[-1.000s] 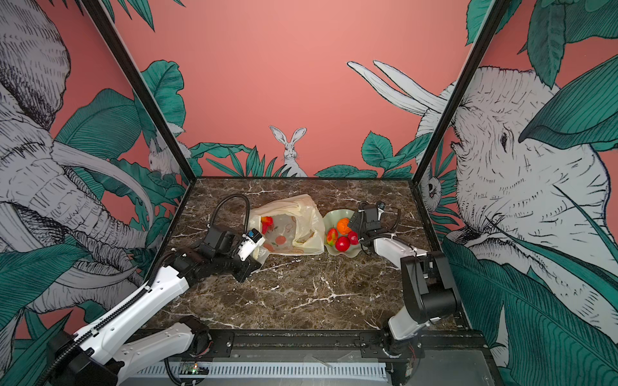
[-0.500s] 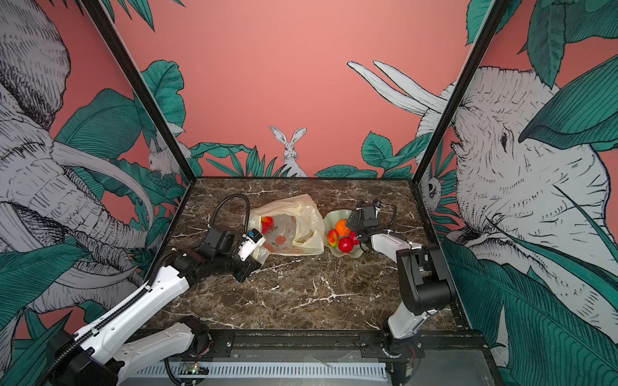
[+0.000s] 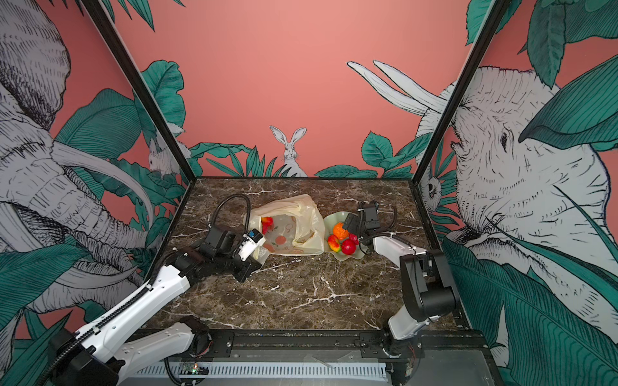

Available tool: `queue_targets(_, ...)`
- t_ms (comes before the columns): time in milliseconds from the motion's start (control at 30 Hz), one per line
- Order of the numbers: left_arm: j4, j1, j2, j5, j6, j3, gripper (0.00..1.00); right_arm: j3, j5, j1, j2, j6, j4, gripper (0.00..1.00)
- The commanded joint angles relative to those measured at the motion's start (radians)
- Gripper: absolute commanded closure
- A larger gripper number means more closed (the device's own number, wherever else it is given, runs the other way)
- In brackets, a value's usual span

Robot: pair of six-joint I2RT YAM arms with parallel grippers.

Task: Take fruits out of the plastic bag
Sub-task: Place the fake fruit on the plate.

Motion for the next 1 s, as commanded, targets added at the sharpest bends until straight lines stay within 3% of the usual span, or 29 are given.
queue_targets(0,0.003,0.003,-0.002,0.014,0.011,-0.002,1.0,-0.003,-0.053,-0.002,-0.03,0.013,-0.006,0.04)
queue_targets(200,0.002,0.003,-0.002,0.016,0.012,-0.003,1.0,-0.006,-0.076,-0.002,-0.039,-0.018,-0.015,0.04)
queue_targets(567,0.002,0.004,-0.002,0.015,0.013,-0.001,1.0,0.111,0.091,-0.001,0.06,-0.258,-0.09,0.05)
queue_targets(967,0.003,0.005,0.01,0.017,0.011,-0.001,1.0,0.171,0.188,0.052,0.149,-0.366,-0.092,0.05)
